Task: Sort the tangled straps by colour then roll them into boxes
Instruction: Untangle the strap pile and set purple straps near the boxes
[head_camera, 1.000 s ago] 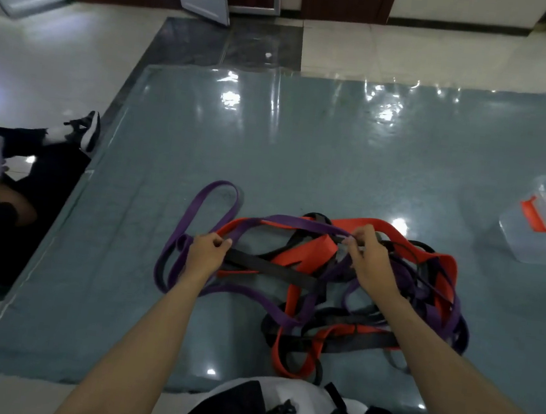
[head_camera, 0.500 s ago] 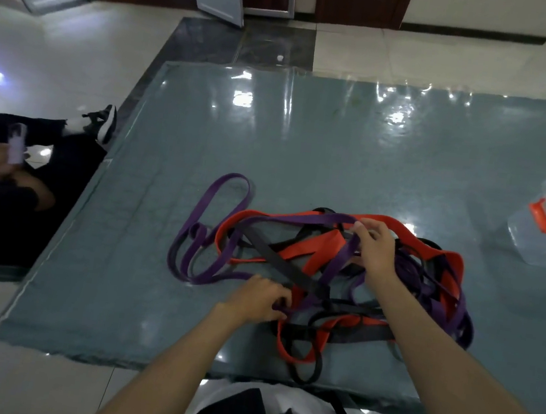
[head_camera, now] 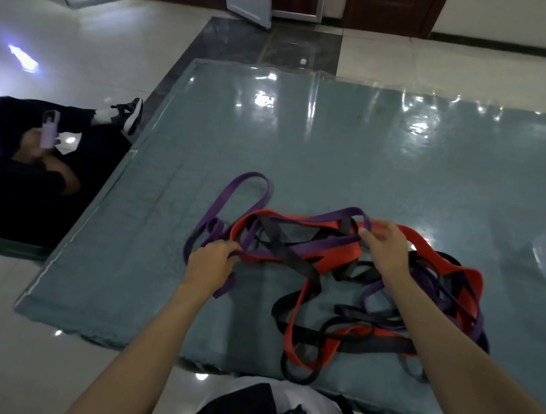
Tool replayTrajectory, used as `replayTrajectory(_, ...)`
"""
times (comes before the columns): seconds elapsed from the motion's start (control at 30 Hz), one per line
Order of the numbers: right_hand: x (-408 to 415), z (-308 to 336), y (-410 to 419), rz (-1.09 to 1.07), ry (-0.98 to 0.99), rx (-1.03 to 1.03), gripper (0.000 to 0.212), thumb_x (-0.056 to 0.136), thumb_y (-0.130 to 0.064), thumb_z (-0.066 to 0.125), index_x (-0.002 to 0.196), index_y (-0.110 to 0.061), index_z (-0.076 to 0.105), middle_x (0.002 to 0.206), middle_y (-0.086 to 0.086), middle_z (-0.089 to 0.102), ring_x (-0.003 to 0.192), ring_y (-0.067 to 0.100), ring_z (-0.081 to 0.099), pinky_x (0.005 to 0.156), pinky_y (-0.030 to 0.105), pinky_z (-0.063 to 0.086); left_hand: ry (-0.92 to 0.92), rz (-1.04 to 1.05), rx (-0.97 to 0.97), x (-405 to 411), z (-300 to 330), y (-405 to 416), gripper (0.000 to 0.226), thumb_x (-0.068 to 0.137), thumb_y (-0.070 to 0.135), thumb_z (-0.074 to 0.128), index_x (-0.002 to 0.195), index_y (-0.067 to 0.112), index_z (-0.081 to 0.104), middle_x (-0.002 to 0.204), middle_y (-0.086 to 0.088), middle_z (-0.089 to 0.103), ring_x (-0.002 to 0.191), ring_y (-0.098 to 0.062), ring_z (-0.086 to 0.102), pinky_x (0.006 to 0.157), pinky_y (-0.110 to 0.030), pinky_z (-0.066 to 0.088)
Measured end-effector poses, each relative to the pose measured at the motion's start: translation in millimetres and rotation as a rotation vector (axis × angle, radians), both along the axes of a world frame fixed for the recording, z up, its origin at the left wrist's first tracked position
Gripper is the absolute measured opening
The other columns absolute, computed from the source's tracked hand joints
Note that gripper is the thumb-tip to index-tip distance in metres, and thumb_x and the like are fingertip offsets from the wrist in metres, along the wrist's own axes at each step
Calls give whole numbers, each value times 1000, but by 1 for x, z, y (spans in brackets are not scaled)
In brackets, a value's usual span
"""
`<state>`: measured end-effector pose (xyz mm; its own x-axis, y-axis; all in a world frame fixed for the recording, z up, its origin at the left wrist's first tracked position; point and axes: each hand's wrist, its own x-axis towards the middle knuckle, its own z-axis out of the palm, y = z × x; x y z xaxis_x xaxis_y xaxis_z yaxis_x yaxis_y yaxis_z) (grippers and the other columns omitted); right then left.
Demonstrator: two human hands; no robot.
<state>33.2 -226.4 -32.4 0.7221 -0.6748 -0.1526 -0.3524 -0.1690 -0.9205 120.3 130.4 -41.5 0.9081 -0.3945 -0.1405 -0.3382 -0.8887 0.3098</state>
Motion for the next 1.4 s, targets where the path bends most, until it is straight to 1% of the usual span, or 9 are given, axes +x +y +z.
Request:
replayTrajectory(0.17,10,-12,18,161,186,148,40,93,8,68,120,-11,45,87,21,62,47,11,64,46,24,57,149,7,253,-4,-10,9,22,93,38,69,114,41,75,130,4,66,116,-25,68,96,-39,54)
replayTrajectory(0.4,15,-31,15,464,387,-143,20,97,-25,71,116,-18,70,93,3,71,78,18,65,70,33,55,501,-113,729,12,9,-20,71,76,58,81,140,35,60,150,-2,45,143,-34,38,115,-54,32)
replayTrajectory(0.57,19,-29,2,477,323,-331,19,99,-30,67,92,-16,78,86,-5,73,82,12,67,74,29,46,469,47,39,47,24,-51,33,83,57,73,103,31,78,119,3,73,110,-23,68,97,-41,55)
replayTrajectory(0.67,23,-37,-7,232,274,-384,11,99,-30,66,99,-19,66,95,0,65,86,19,63,75,36,51,308,225,-215,58,20,-78,36,100,48,58,131,29,61,131,-5,60,117,-30,61,97,-47,53)
replayTrajectory(0.8,31,-55,-21,247,277,-245,38,99,-34,66,133,-18,59,121,2,61,106,22,63,92,44,56,403,292,-86,75,-12,-90,62,103,56,48,153,22,40,154,-13,34,132,-39,51,106,-55,48)
replayTrajectory(0.97,37,-60,-27,274,307,-229,34,96,-34,71,125,-16,69,112,4,69,103,21,68,93,41,57,372,329,-168,80,-17,-93,61,96,73,46,143,36,55,151,-14,39,128,-38,56,106,-48,48)
replayTrajectory(1.07,44,-61,-29,286,357,-275,34,92,-24,76,124,-13,71,105,7,72,96,24,69,88,36,54,512,321,-219,78,-14,-96,61,99,74,34,155,48,38,163,-20,26,147,-43,37,120,-52,32)
replayTrajectory(1.23,47,-59,-29,429,395,-409,20,84,-12,75,99,-24,80,96,1,62,89,21,63,83,34,52,488,280,-49,90,-11,-111,70,106,63,17,148,18,50,151,-17,53,139,-41,47,116,-53,37)
replayTrajectory(1.4,27,-69,-14,550,188,-613,29,77,-2,81,95,-26,83,111,0,71,116,29,58,99,41,45,425,424,54,93,-15,-114,65,96,69,50,131,14,58,127,-12,67,120,-37,62,102,-50,48)
